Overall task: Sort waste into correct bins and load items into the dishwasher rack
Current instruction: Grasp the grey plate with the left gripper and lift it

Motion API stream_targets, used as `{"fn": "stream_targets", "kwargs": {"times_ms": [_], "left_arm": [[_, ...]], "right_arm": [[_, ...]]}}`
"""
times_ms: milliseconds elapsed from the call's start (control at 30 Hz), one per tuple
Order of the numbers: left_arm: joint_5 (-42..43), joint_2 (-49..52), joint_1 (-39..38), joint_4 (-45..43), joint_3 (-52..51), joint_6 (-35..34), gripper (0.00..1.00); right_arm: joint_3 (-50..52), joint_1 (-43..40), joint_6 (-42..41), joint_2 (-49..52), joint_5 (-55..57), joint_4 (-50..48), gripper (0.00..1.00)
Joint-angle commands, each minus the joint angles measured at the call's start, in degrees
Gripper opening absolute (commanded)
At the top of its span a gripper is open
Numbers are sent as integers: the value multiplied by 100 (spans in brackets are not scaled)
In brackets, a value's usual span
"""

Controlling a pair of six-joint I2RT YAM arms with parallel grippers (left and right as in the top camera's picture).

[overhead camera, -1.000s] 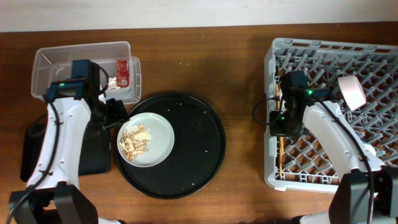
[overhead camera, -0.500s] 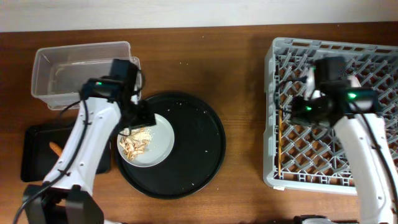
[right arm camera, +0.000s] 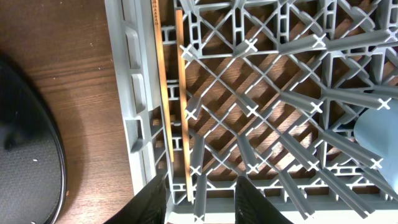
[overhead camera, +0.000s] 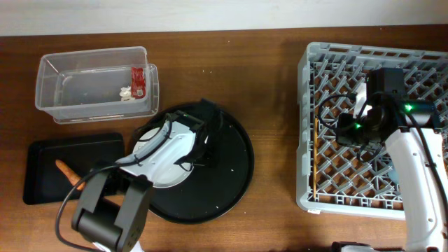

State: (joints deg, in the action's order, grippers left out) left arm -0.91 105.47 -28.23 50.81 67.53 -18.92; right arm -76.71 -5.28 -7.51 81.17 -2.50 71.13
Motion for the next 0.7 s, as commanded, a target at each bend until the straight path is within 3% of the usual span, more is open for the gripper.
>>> {"fn": "stream_targets", "kwargs": {"times_ms": [0, 100, 233, 333, 433, 667], "left_arm": [[-343, 227, -26, 87, -33, 76, 78], [-341, 256, -52, 98, -129, 33, 59], [-339, 264, -66, 55, -323, 31, 42], [-341, 264, -87, 50, -332, 15, 9], [-348, 262, -87, 44, -317, 15, 1], [-708, 15, -85, 732, 474, 13, 0]], "right_arm": [[31, -37, 20, -11, -35, 2, 36], [31, -37, 20, -11, -35, 2, 36], [31, -37, 20, -11, -55, 4, 36], [31, -37, 20, -11, -57, 11, 36], [31, -37, 20, -11, -57, 20, 36], [31, -37, 20, -11, -55, 57, 35]]}}
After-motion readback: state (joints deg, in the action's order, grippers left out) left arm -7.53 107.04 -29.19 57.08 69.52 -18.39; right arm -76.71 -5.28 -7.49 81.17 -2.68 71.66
